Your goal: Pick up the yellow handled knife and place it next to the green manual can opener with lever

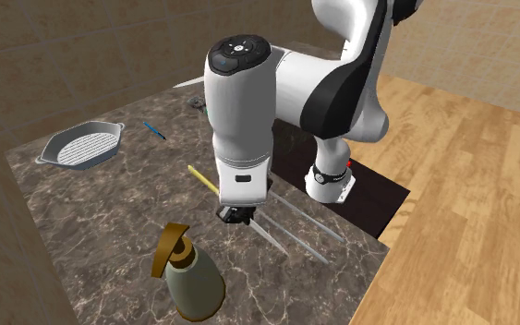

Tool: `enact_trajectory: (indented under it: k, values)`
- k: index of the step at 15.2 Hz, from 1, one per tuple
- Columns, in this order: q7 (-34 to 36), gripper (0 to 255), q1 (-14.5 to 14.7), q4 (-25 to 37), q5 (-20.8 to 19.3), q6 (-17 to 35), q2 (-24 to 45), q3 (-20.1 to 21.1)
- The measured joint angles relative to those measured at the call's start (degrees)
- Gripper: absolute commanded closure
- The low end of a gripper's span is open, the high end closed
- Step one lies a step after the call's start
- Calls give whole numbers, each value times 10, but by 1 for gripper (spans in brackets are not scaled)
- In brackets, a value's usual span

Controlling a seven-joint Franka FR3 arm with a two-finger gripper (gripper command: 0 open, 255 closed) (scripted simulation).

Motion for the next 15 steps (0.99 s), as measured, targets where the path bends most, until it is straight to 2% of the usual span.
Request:
enact_trajectory:
  k: [7,15]
  values:
    - [-49,255,-44,-97,-46,-16,-120,-35]
    - [-129,255,-115,-168,-114,-60,-246,-90]
